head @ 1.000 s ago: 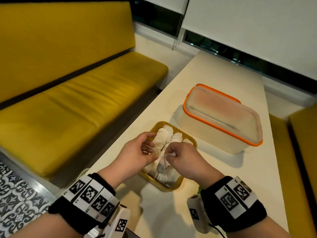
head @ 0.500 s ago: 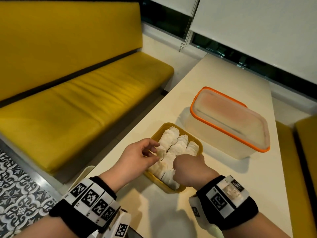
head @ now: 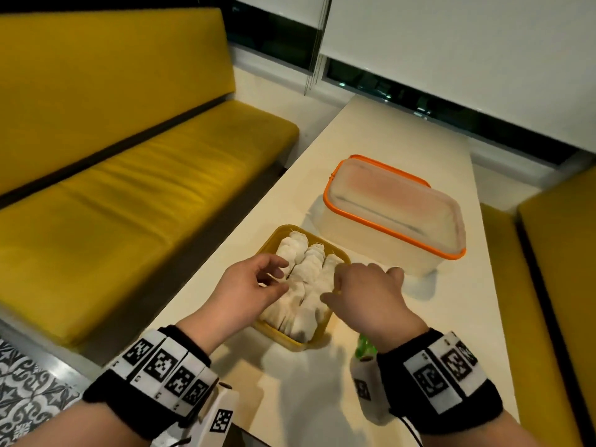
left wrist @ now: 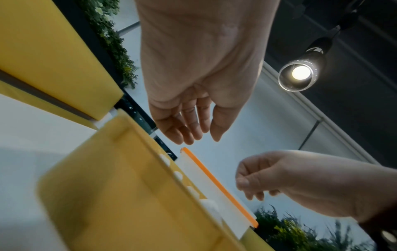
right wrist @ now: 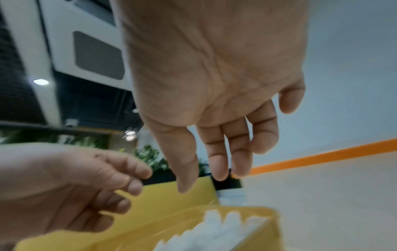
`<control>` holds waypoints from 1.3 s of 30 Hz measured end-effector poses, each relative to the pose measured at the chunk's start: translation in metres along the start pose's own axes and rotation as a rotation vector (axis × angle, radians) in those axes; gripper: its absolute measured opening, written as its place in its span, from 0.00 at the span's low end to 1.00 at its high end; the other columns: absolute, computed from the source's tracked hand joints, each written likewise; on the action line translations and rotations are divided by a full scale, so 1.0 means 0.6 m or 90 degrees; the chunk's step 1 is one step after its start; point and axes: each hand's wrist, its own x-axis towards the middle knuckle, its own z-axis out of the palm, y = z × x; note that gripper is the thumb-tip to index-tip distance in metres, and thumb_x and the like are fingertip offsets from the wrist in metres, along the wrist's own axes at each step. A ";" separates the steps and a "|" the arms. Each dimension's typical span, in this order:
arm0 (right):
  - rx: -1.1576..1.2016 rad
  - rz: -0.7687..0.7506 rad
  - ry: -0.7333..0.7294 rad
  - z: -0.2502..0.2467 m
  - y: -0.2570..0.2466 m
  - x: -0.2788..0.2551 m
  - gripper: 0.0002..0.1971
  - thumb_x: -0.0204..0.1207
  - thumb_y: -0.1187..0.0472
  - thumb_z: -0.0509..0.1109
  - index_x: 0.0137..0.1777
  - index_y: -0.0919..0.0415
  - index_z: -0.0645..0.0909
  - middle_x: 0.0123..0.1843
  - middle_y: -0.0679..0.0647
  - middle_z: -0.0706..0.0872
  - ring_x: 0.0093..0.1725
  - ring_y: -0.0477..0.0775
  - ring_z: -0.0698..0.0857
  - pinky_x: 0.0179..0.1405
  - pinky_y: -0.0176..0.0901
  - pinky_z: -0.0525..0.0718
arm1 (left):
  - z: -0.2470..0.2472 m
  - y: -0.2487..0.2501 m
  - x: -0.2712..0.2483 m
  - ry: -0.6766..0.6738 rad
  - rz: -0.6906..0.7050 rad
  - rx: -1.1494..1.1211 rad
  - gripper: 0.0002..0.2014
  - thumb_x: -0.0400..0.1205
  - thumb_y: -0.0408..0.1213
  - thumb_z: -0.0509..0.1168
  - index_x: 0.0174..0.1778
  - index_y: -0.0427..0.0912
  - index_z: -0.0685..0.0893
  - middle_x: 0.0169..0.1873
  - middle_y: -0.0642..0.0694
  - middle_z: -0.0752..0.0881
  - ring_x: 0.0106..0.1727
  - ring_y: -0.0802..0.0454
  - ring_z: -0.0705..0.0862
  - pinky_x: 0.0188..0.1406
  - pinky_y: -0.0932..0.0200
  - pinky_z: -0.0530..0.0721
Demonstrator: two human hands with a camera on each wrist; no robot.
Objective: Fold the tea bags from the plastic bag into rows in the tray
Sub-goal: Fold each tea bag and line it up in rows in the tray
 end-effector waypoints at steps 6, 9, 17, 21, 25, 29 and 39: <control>0.199 0.232 0.010 0.007 0.169 -0.104 0.08 0.76 0.44 0.65 0.44 0.46 0.77 0.44 0.43 0.84 0.46 0.51 0.78 0.51 0.48 0.70 | 0.072 0.083 -0.008 -0.084 0.087 -0.011 0.13 0.75 0.34 0.73 0.46 0.60 0.83 0.44 0.56 0.87 0.46 0.61 0.85 0.47 0.67 0.82; 0.276 0.298 -0.020 0.065 0.219 -0.151 0.13 0.75 0.44 0.68 0.53 0.50 0.78 0.53 0.51 0.86 0.52 0.54 0.82 0.54 0.47 0.80 | 0.144 0.106 -0.025 -0.181 0.140 0.055 0.09 0.76 0.36 0.71 0.46 0.57 0.86 0.51 0.54 0.86 0.52 0.63 0.83 0.51 0.73 0.78; 0.586 0.419 -0.082 0.181 0.222 -0.168 0.24 0.75 0.43 0.69 0.59 0.62 0.72 0.52 0.58 0.81 0.44 0.56 0.82 0.37 0.43 0.83 | 0.287 0.086 -0.034 -0.322 -0.008 0.261 0.22 0.77 0.35 0.66 0.69 0.46 0.79 0.66 0.44 0.81 0.67 0.47 0.79 0.61 0.63 0.76; 0.673 0.440 -0.026 0.191 0.222 -0.168 0.15 0.74 0.56 0.69 0.55 0.62 0.71 0.46 0.57 0.82 0.37 0.56 0.82 0.23 0.41 0.82 | 0.294 0.052 -0.033 -0.263 -0.120 0.064 0.29 0.69 0.21 0.67 0.67 0.45 0.81 0.64 0.42 0.83 0.61 0.46 0.82 0.62 0.55 0.82; 0.645 0.405 0.024 0.201 0.222 -0.171 0.09 0.73 0.63 0.65 0.51 0.61 0.72 0.45 0.62 0.84 0.35 0.58 0.83 0.29 0.46 0.84 | 0.292 0.012 -0.028 -0.254 -0.235 -0.192 0.31 0.66 0.13 0.66 0.61 0.46 0.82 0.62 0.38 0.83 0.59 0.41 0.82 0.59 0.49 0.84; 0.379 0.332 0.056 0.206 0.214 -0.168 0.10 0.75 0.59 0.66 0.51 0.57 0.67 0.45 0.54 0.79 0.43 0.58 0.81 0.37 0.45 0.77 | 0.282 -0.001 -0.028 -0.306 -0.342 -0.330 0.30 0.70 0.10 0.62 0.67 0.37 0.78 0.59 0.34 0.84 0.59 0.35 0.83 0.59 0.42 0.84; 0.454 0.297 0.039 0.159 0.217 -0.163 0.16 0.74 0.42 0.63 0.35 0.53 0.79 0.38 0.47 0.83 0.46 0.54 0.82 0.47 0.48 0.77 | 0.263 0.024 -0.031 -0.263 -0.068 0.130 0.28 0.69 0.36 0.77 0.66 0.46 0.81 0.61 0.49 0.78 0.61 0.51 0.79 0.60 0.60 0.81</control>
